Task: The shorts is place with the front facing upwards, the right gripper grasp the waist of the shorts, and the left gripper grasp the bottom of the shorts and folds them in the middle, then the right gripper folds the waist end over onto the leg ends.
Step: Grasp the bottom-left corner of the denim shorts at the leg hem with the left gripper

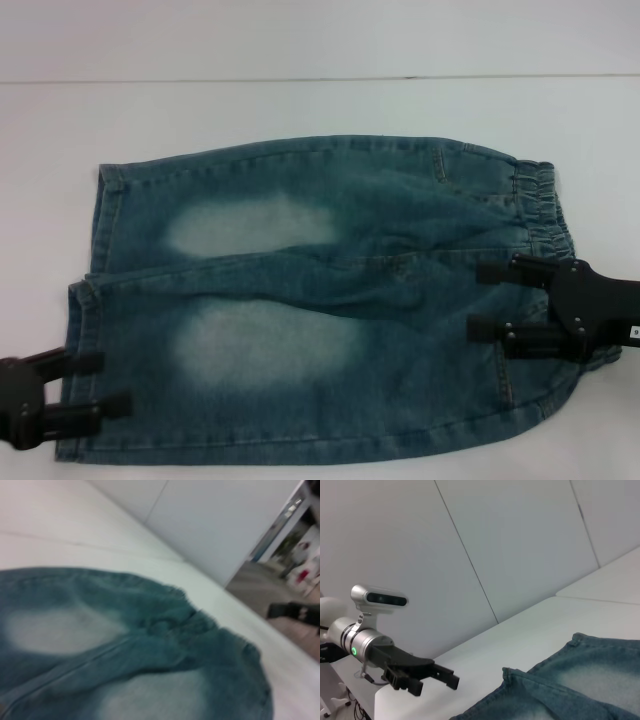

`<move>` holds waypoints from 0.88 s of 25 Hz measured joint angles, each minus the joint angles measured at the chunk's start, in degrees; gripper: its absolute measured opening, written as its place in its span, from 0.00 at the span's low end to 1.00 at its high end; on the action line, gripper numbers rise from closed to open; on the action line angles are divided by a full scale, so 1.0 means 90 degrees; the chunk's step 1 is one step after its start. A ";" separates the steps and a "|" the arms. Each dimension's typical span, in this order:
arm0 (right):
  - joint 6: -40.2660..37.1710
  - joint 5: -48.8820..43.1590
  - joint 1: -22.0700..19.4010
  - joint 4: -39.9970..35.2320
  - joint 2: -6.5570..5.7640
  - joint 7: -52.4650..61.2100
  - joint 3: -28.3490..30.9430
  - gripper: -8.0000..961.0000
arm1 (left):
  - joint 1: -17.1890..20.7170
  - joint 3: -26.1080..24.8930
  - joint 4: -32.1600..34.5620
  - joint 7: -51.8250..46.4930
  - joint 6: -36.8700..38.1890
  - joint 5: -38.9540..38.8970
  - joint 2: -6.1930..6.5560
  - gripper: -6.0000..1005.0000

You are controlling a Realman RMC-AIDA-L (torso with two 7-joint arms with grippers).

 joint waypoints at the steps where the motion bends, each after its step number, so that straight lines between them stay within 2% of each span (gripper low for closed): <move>1: 0.0003 0.0000 0.0006 -0.0001 -0.0007 0.0000 0.0001 0.97 | 0.0000 -0.0064 0.0049 -0.0008 0.0000 0.0102 0.0007 0.91; 9: 0.0047 -0.0002 0.0019 -0.0003 -0.0035 0.0000 -0.0002 0.97 | 0.0054 -0.0675 0.0198 -0.0096 -0.0164 0.0767 0.0068 0.91; 22: 0.0086 -0.0013 0.0046 -0.0002 -0.0045 0.0000 -0.0003 0.97 | 0.0066 -0.0655 0.0379 -0.0278 -0.0498 0.1370 0.0025 0.91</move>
